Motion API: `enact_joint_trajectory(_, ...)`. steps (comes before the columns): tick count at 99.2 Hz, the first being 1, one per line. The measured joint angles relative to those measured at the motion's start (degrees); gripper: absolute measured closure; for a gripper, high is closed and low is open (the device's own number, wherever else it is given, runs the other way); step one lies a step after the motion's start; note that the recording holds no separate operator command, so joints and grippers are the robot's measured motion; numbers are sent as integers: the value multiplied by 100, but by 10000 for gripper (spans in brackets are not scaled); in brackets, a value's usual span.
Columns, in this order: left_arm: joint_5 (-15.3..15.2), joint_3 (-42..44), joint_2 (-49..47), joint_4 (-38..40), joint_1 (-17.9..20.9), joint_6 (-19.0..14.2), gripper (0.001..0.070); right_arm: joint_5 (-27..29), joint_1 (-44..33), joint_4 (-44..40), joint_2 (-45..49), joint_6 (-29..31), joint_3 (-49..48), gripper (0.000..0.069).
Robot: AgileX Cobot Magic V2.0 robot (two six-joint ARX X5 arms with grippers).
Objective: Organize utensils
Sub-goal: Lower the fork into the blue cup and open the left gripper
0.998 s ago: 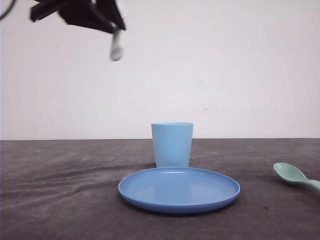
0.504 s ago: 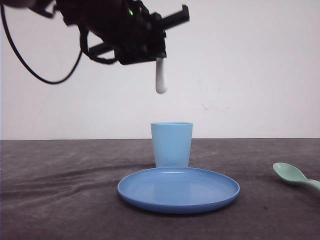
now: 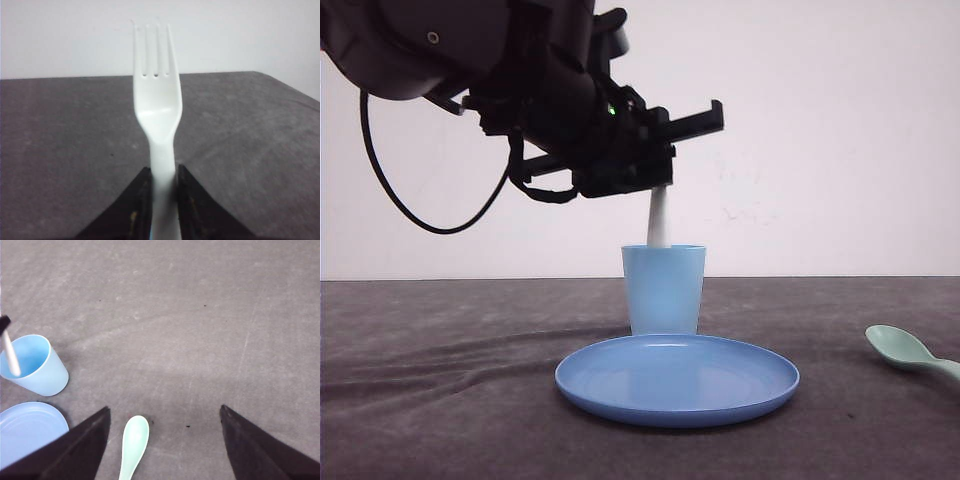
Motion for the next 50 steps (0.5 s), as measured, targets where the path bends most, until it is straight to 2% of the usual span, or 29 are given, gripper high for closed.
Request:
enact_joint_trajectory(22,0,0,282,-382,-26,-2,663,0,0,-2,0,-22,0,258)
enact_joint_trajectory(50,0,0,295,-374,-26,-2,663,0,0,-2,0,-39,0,258)
